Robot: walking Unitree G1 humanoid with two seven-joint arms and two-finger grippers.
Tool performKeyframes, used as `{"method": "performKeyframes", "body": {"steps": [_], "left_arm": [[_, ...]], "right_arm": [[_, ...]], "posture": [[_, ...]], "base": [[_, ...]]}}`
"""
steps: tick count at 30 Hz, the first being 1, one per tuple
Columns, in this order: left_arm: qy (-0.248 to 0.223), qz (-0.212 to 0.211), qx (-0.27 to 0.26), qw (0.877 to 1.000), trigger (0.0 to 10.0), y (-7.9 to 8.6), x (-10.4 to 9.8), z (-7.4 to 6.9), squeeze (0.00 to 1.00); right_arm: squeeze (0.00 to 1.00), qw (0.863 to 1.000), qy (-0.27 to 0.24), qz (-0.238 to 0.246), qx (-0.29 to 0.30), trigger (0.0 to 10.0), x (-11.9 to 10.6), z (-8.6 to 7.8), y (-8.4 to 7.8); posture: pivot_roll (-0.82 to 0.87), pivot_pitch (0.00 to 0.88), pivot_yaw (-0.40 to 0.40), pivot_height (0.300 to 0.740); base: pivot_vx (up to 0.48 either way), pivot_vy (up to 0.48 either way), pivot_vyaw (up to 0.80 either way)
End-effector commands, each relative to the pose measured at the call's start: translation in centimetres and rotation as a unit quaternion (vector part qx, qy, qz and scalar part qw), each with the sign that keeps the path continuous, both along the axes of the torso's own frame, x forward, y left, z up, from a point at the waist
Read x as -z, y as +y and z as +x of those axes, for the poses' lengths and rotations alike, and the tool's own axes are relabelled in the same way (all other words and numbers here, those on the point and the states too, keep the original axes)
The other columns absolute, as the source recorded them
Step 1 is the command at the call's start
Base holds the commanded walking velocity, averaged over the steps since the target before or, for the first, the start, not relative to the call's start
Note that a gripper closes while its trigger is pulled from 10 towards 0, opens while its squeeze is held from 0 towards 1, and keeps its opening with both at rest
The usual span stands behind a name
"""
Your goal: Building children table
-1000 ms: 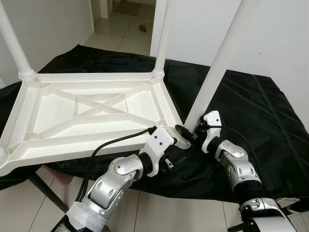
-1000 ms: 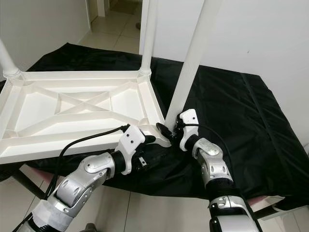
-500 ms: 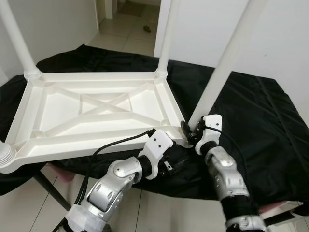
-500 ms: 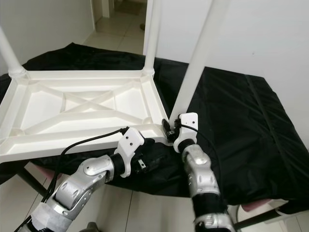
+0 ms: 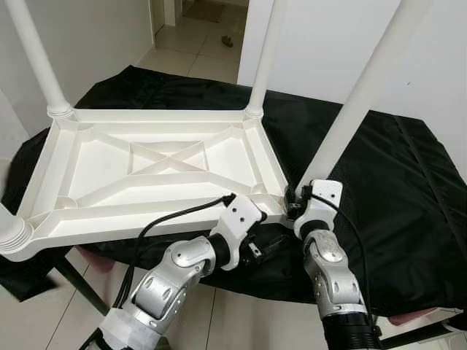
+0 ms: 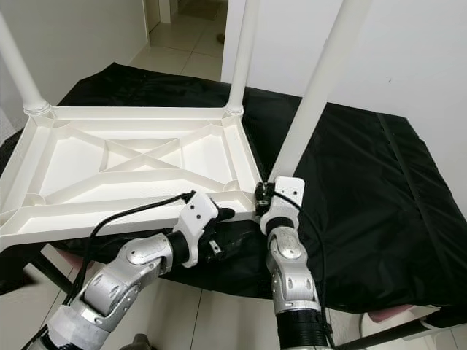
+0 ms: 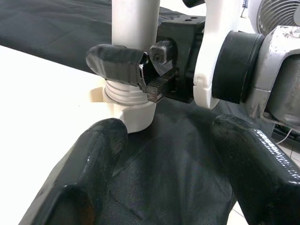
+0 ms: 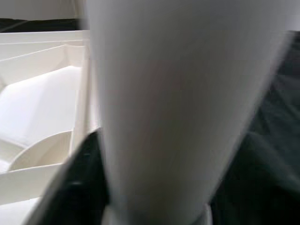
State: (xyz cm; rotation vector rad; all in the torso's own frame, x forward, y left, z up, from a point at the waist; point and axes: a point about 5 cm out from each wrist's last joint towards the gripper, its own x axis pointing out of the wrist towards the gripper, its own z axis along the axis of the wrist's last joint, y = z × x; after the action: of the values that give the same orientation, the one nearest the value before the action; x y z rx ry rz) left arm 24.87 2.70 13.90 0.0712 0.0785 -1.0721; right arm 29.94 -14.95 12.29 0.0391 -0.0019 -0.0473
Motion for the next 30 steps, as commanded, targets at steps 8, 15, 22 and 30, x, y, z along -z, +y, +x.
{"method": "performKeyframes", "body": {"steps": [8, 15, 22, 30], "left_arm": [[0.0, 0.004, 0.036, 0.999, 10.0, -0.5, -0.1, -0.4, 0.0], [-0.001, 0.005, 0.037, 0.999, 10.0, -0.4, -0.2, -0.2, 0.0], [-0.003, 0.006, 0.035, 0.999, 10.0, -0.4, -0.2, -0.1, 0.0], [-0.008, 0.009, 0.035, 0.999, 10.0, -0.3, -0.4, 0.1, 0.0]], "right_arm": [[0.16, 0.995, -0.005, -0.004, -0.098, 10.0, -0.6, 1.2, -1.6], [0.0, 0.969, 0.014, -0.035, -0.245, 10.0, -0.7, 1.6, -1.8], [0.0, 0.936, 0.027, -0.071, -0.344, 10.0, 0.0, 2.4, -1.2], [0.0, 0.931, 0.041, -0.072, -0.354, 0.0, 0.3, 4.0, -1.3]], "posture": [[0.05, 0.014, -0.076, 0.74], [0.05, 0.009, -0.074, 0.74], [0.06, 0.0, -0.068, 0.74], [0.07, 0.0, -0.07, 0.74]], "base": [[0.0, 0.0, 0.0], [0.0, 0.0, 0.0], [0.0, 0.0, 0.0], [0.0, 0.0, 0.0]]}}
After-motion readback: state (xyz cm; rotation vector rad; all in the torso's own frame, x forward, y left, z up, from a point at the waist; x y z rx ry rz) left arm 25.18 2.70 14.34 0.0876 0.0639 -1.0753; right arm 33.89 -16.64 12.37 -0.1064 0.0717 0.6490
